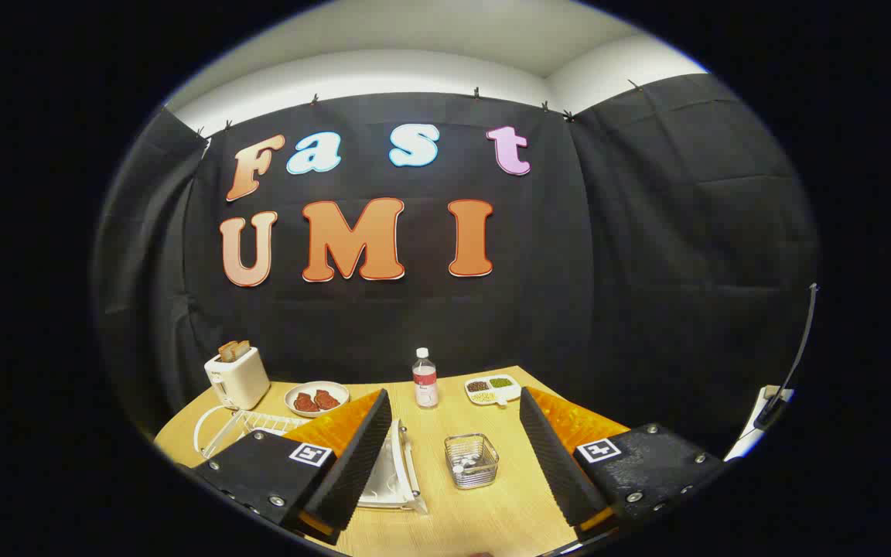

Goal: Take the plate from the dish rack, then take the spoon from the basket and place it into the plate.

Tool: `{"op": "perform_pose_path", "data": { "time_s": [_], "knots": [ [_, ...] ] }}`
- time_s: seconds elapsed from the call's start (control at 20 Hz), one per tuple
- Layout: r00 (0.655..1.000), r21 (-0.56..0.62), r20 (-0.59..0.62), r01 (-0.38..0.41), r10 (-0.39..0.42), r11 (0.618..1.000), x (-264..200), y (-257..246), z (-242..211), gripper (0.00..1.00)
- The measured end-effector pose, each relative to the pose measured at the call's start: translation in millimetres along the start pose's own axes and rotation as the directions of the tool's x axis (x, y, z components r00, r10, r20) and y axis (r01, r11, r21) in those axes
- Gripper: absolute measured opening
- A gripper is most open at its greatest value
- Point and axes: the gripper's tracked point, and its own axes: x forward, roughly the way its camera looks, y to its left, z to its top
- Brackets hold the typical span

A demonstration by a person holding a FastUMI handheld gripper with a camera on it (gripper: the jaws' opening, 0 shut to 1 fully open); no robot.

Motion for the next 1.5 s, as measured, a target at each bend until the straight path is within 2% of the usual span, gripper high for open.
{"op": "perform_pose_path", "data": {
  "time_s": [0.25, 0.85, 1.05, 1.5],
  "knots": [
    [0.999, -0.003, -0.039, -0.008, 0.008, 1.000, 7, 12, -7, 0.99],
    [0.993, -0.034, -0.056, -0.108, 0.106, 0.994, 35, 61, 5, 0.99],
    [0.991, -0.052, -0.076, -0.110, 0.106, 0.993, 48, 68, 1, 0.99],
    [0.970, -0.108, -0.194, -0.172, 0.148, 0.979, 78, 102, -41, 0.99]
  ]
}}
